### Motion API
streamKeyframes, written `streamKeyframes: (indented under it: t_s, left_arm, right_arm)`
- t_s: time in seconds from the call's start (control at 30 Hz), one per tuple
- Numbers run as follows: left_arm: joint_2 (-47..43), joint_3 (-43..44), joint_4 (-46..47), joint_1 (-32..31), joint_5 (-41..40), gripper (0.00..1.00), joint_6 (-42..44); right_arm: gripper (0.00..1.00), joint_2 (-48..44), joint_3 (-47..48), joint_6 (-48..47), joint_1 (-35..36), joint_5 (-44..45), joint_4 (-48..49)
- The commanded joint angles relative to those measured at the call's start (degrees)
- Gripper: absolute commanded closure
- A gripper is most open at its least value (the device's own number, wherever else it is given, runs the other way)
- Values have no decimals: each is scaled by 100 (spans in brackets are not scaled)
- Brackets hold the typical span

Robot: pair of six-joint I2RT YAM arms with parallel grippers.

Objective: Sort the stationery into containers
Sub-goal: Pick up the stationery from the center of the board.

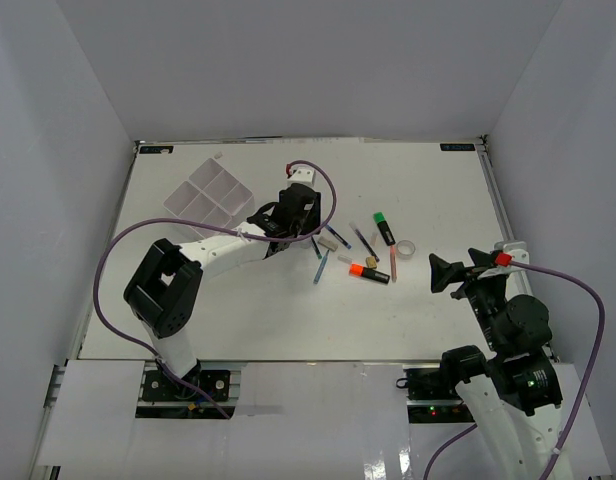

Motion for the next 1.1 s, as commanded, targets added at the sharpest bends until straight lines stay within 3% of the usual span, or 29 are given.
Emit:
streamKeyframes:
  t_s: [0.0, 0.5, 0.87, 1.07]
  left_arm:
    - [-56, 103, 77, -19, 87, 40, -35]
    - [-144, -2, -37, -19, 35, 55, 0]
    - [-433, 102, -344, -10, -237, 90, 166]
    - [-873, 568, -713, 236, -914, 94, 694]
  right_arm:
    - [10, -96, -55, -19, 23, -9, 290]
    - [10, -175, -73, -27, 32, 27, 281]
    - [10, -202, -90, -36, 41, -44, 272]
    - [10, -175, -90, -27, 32, -140, 281]
